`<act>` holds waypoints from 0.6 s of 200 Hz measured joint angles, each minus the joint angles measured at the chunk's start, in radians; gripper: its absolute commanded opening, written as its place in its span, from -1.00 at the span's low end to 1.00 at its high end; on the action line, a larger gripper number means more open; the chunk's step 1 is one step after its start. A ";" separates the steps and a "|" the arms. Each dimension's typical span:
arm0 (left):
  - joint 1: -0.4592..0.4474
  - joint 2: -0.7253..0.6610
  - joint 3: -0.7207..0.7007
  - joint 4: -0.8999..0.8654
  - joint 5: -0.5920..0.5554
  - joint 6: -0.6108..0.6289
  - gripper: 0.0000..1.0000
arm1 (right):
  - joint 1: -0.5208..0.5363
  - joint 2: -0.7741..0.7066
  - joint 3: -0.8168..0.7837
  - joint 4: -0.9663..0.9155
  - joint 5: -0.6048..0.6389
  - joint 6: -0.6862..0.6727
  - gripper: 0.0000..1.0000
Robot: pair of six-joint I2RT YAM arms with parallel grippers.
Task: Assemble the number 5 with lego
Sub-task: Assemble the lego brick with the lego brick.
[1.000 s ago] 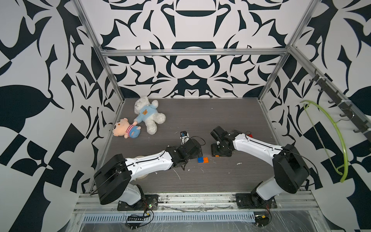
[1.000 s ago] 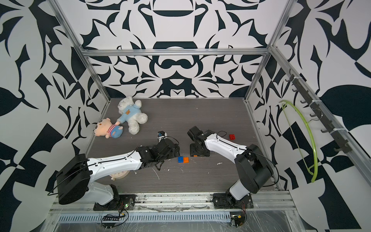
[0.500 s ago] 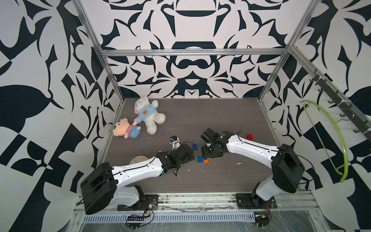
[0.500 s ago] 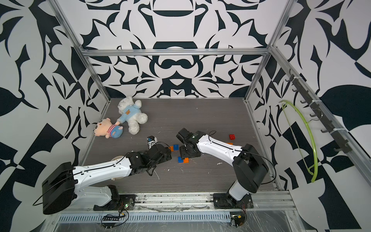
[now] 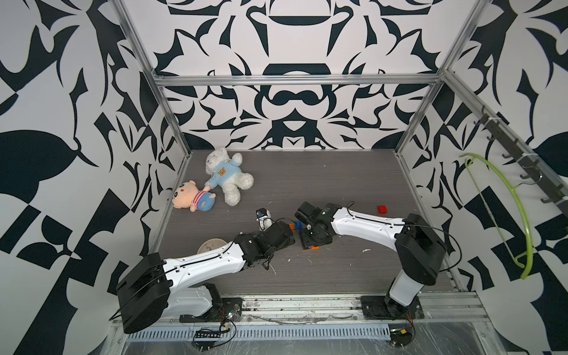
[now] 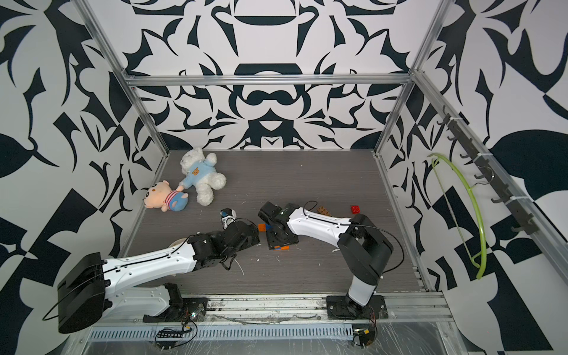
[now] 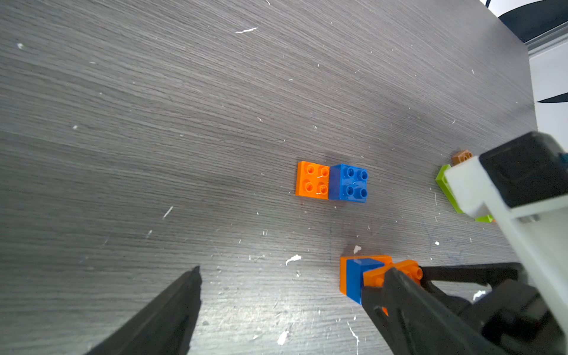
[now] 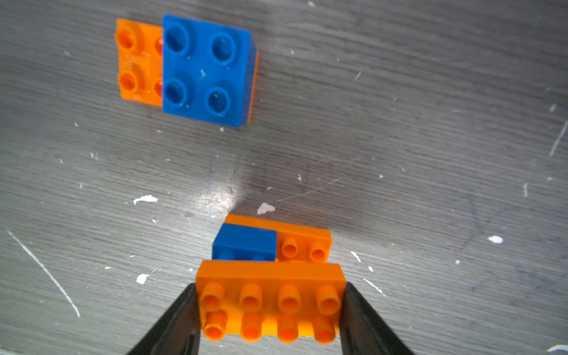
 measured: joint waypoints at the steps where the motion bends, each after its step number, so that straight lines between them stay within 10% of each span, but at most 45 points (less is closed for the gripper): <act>1: 0.000 0.000 0.000 0.000 0.000 0.000 0.98 | 0.000 0.000 0.000 0.000 0.001 0.002 0.16; 120: 0.000 0.045 0.002 0.003 0.000 0.006 0.98 | 0.005 0.012 0.015 -0.015 0.020 0.070 0.17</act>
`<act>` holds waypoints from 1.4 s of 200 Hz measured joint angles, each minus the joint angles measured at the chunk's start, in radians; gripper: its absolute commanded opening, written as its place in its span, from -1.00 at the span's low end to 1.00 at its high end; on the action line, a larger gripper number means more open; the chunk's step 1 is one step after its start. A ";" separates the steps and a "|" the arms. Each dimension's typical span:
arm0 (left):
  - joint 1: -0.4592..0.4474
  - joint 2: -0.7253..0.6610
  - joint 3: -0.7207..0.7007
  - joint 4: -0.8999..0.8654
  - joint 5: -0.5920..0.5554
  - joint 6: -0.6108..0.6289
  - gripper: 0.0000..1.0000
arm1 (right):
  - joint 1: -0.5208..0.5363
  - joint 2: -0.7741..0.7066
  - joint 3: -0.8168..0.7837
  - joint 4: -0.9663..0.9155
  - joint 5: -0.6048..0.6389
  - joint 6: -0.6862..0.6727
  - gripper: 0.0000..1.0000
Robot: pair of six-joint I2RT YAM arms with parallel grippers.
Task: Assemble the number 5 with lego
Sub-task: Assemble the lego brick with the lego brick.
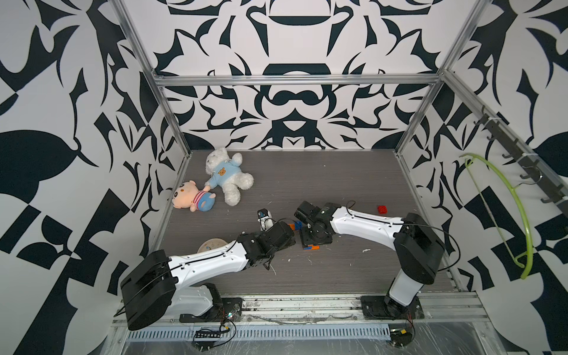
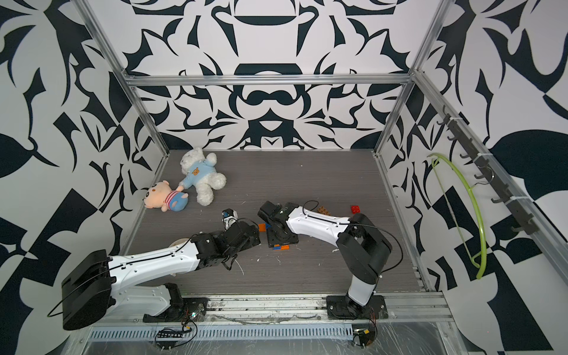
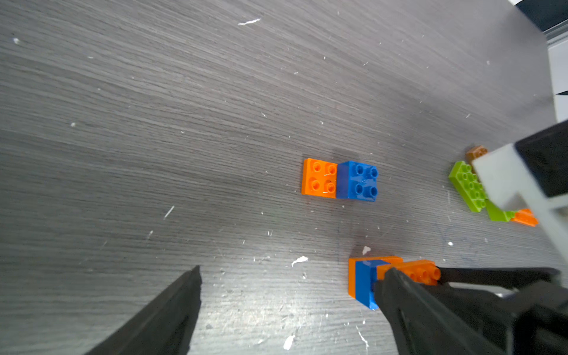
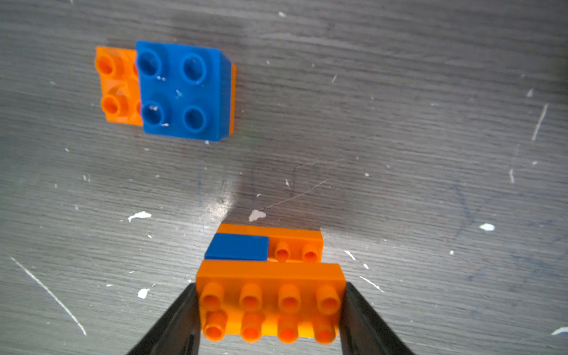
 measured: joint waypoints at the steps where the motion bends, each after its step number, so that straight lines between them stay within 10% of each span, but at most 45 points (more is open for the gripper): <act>1: 0.000 0.001 0.000 0.000 0.000 0.000 0.98 | 0.000 0.000 0.000 0.000 0.000 0.000 0.17; 280: 0.000 0.006 -0.001 0.016 0.021 0.001 0.98 | 0.028 0.040 0.034 -0.037 0.038 0.018 0.18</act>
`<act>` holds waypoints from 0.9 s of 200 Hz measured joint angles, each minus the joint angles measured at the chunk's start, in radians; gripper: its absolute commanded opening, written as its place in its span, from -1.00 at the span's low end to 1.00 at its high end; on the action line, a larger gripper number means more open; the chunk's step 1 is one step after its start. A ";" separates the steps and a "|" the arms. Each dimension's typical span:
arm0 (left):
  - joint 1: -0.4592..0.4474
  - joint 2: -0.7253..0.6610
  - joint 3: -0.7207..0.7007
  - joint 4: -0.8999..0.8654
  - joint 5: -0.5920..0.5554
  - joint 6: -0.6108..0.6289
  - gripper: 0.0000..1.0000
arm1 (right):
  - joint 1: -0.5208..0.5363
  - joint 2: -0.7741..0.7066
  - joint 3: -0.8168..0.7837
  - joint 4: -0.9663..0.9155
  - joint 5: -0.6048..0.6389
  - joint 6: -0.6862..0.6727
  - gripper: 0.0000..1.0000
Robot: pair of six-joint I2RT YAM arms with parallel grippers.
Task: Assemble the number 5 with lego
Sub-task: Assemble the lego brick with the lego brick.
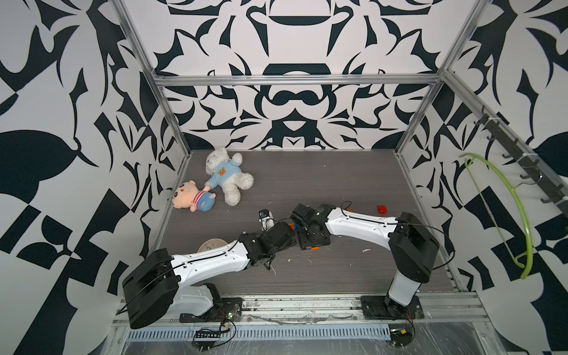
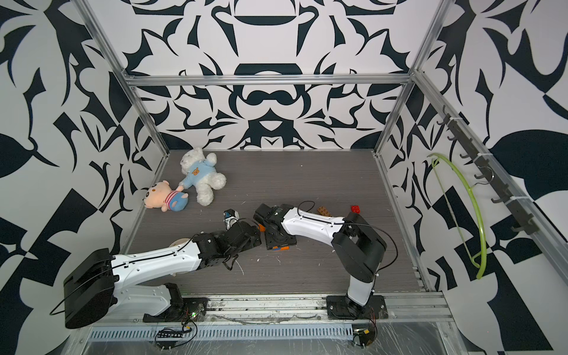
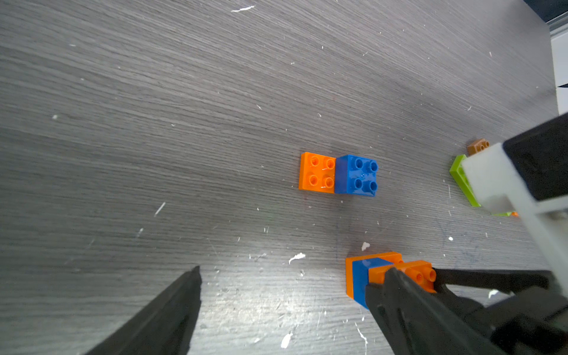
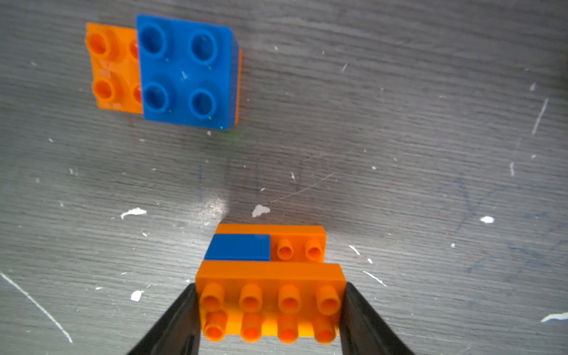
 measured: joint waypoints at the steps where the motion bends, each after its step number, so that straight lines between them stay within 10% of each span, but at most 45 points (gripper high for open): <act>1: 0.000 0.000 0.000 0.000 0.000 0.000 0.98 | 0.000 0.000 0.000 0.000 0.000 0.000 0.18; 180: 0.000 0.000 0.000 -0.001 -0.007 0.000 0.98 | 0.000 0.027 0.022 -0.022 -0.005 0.003 0.17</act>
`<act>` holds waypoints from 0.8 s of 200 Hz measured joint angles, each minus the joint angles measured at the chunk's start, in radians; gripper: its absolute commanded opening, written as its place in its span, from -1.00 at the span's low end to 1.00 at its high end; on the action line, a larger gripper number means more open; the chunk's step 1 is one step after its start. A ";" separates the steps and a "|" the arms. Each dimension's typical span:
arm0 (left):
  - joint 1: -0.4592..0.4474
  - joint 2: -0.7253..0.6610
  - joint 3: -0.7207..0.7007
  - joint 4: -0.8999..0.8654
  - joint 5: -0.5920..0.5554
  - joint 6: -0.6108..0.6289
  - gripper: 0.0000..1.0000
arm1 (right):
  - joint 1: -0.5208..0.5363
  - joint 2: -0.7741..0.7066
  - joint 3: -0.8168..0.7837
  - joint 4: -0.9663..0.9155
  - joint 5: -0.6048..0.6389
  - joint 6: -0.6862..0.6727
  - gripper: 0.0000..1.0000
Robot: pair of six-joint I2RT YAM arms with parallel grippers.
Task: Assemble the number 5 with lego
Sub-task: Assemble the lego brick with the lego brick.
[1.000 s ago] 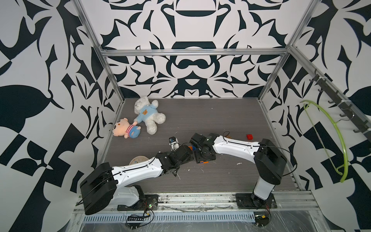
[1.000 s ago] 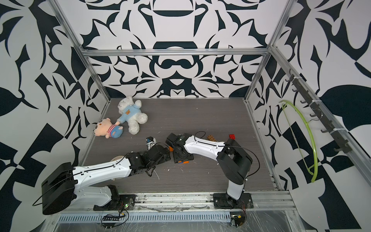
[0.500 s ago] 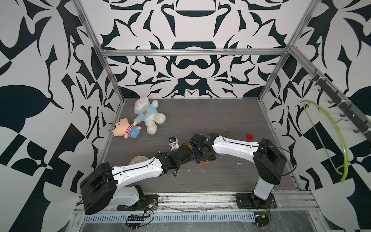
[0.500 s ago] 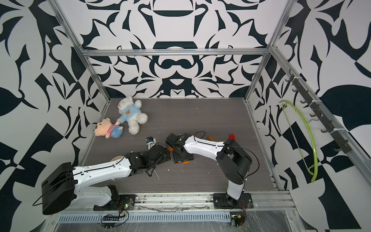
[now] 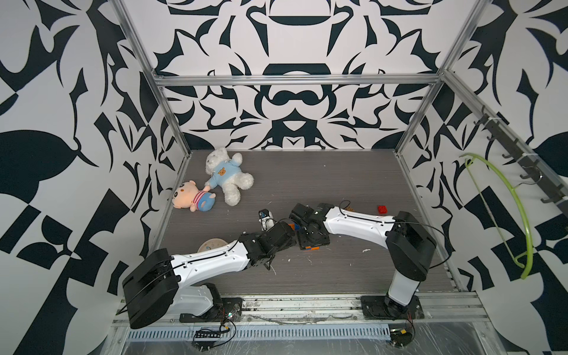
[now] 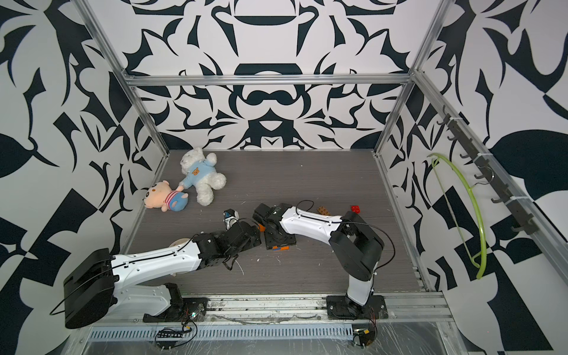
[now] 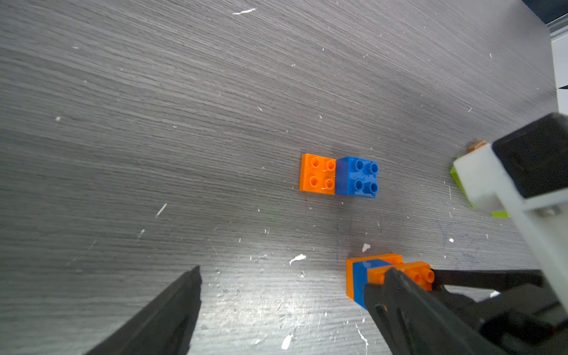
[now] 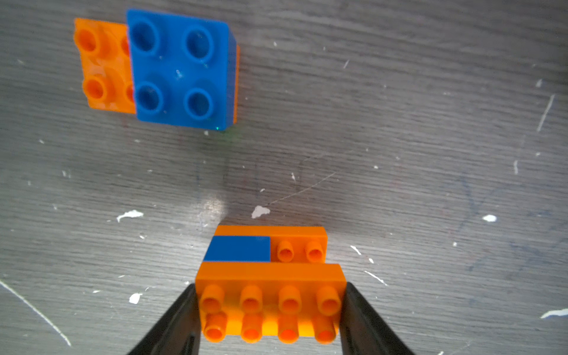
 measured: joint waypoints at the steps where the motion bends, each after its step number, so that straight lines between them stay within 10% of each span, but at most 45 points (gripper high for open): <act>1: 0.000 0.000 0.000 0.000 0.000 0.000 0.99 | 0.000 0.000 0.000 0.000 0.000 0.000 0.17; 160: 0.000 0.000 0.000 0.000 -0.004 -0.003 0.98 | 0.000 0.002 0.000 0.001 -0.007 -0.004 0.16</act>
